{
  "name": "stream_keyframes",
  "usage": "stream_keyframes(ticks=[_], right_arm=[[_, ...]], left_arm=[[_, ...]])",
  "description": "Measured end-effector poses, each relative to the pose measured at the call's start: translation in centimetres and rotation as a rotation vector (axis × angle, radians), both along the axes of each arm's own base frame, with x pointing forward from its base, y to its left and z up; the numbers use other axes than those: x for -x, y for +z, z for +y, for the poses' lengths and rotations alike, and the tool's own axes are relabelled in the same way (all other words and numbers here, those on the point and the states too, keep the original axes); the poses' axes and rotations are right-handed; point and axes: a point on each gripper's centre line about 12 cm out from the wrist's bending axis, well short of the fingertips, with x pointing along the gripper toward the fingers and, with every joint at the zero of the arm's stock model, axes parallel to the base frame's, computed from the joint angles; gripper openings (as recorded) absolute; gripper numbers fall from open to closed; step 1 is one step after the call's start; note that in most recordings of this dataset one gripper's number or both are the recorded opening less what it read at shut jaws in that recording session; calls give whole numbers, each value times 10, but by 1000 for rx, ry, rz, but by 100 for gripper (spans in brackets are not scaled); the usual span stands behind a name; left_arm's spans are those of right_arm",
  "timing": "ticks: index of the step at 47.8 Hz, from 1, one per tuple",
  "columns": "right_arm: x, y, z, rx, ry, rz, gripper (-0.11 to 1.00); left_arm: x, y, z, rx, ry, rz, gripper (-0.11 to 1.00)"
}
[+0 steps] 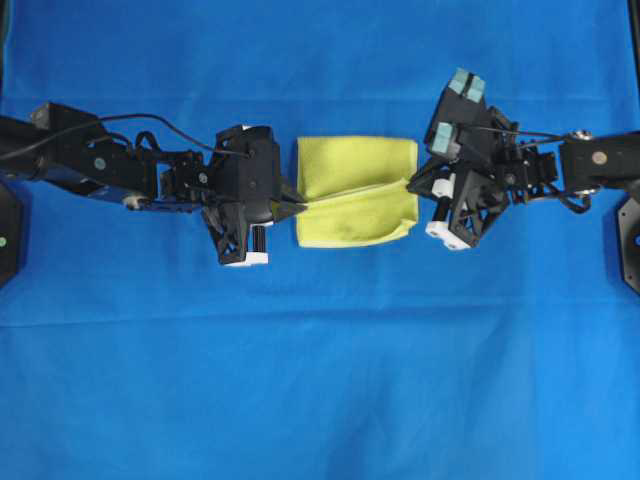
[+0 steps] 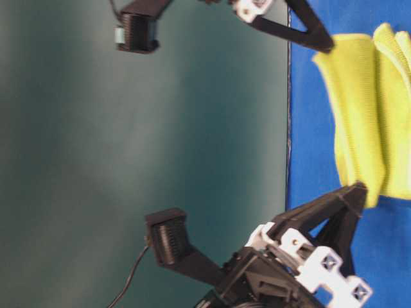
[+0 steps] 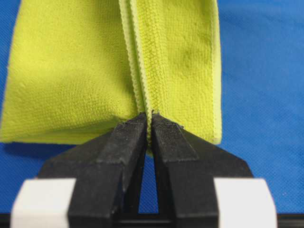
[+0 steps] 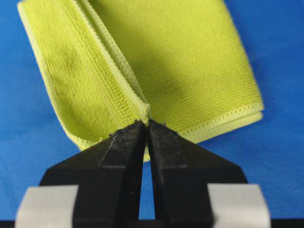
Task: Fold the yellow towel.
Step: 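Lift the top end with both grippers and fold it down over the bottom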
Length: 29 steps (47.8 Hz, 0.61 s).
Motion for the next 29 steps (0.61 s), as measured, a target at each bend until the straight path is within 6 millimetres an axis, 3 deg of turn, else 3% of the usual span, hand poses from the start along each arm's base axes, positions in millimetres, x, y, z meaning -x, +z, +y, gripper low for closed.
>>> stream_keyframes(ticks=[8,21,23,29], right_arm=[[-3,-11,2,-15,14,0,4],[-4,-11,2,-20,18,-10,5],[-4,-11,3,-21,19,-14,10],[-5,-11,3,-19,24,-16,49]], left_arm=[[-4,0,-8,-7,-23,-39,3],[-7,-1,-12,-8,-33,-55,6],[-8,-1,-12,-9,-34,-58,11],[-10,1,-14,-6,-37,-66,41]])
